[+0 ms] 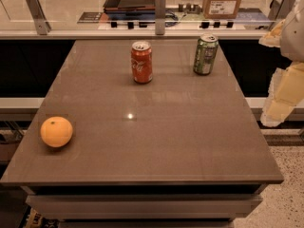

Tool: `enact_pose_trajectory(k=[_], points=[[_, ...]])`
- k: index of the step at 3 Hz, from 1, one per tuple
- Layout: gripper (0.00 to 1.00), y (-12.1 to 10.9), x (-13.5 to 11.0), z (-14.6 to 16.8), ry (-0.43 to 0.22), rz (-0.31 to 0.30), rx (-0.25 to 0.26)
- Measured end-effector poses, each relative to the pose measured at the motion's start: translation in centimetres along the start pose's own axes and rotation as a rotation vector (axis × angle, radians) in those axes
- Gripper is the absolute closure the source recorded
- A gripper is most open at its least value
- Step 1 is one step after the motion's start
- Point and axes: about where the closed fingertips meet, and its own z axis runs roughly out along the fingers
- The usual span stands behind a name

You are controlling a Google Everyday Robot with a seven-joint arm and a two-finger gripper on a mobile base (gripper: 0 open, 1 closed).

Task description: Pick orange

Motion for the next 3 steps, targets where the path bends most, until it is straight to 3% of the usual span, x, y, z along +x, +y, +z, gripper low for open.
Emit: enact_pose_trajectory(k=[1, 2, 3], points=[[0.0, 0.0, 0.0, 0.0, 0.0, 0.0, 0.0], [0.0, 0.3, -0.4, 0.2, -0.043, 0.001, 0.0], [0.0, 1.2, -1.5, 1.6, -0.138, 0.005, -0.01]])
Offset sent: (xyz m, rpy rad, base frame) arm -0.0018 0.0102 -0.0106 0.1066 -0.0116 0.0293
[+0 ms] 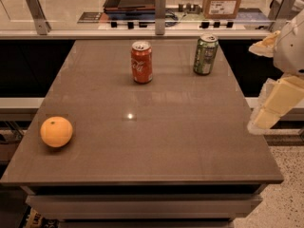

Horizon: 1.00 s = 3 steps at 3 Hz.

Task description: Pick orange

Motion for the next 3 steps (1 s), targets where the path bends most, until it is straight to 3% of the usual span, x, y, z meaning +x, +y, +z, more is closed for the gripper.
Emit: enact_pose_trajectory(k=[3], points=[[0.0, 4.4, -6.8, 6.2, -0.505, -0.012, -0.09]])
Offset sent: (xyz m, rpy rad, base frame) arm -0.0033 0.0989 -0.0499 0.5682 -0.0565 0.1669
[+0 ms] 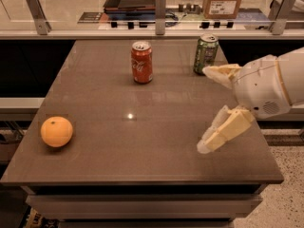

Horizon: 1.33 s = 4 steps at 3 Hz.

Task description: Pick orange

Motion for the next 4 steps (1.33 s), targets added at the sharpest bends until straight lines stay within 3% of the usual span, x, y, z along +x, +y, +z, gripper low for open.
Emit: enact_pose_trajectory(k=[1, 2, 3, 4], points=[[0.0, 1.4, -1.8, 2.5, -0.112, -0.033, -0.023], [0.0, 2.5, -3.7, 4.8, -0.183, -0.088, -0.068], [0.0, 3.1, -5.0, 7.0, -0.185, -0.115, -0.081], [0.0, 2.8, -5.9, 9.2, -0.129, -0.088, -0.062]])
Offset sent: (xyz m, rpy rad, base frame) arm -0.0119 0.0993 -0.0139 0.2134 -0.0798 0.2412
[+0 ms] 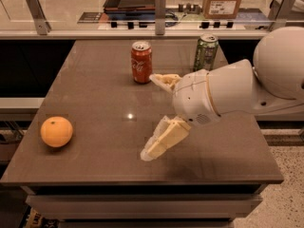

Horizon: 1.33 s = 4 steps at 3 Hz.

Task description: Pick orange

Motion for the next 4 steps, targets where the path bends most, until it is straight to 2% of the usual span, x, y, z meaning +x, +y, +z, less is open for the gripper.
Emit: enact_pose_trajectory(k=[1, 2, 4], points=[[0.0, 0.0, 0.0, 0.0, 0.0, -0.002, 0.0], [0.0, -0.2, -0.8, 0.9, -0.032, -0.017, -0.016], [0.0, 0.2, -2.5, 7.2, -0.137, -0.023, -0.115]])
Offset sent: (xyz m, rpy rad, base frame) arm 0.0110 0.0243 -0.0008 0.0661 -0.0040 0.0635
